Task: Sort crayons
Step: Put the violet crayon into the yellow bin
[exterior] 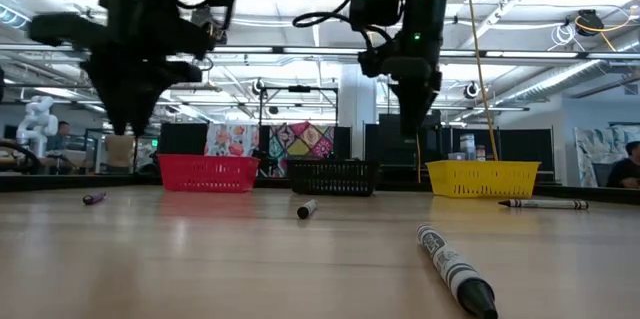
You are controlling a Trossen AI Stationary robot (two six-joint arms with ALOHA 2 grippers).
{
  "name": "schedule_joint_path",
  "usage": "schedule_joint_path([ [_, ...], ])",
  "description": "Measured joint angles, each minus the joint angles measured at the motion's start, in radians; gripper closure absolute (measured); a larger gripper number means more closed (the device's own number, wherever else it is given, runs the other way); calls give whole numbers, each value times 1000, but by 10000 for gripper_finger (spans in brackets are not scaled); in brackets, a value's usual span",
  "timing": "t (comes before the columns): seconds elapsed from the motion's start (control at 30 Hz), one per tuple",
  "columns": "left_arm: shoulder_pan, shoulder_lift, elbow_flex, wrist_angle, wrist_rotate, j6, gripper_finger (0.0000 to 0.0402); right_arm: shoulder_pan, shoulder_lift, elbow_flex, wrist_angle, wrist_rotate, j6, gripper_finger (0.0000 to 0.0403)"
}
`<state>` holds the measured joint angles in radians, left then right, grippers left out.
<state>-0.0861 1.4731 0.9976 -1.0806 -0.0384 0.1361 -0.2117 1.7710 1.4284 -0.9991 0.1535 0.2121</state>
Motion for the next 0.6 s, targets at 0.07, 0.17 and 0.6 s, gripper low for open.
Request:
schedule_joint_path([
  [0.07,-27,0,-8,-6,12,0,305,20,0,0,-41,0,19,284],
  [0.17,-68,0,-15,2,15,5,305,48,0,0,-76,0,54,284],
  [0.6,-178,0,-118,151,1,236,305,163,0,0,-96,-1,180,284],
])
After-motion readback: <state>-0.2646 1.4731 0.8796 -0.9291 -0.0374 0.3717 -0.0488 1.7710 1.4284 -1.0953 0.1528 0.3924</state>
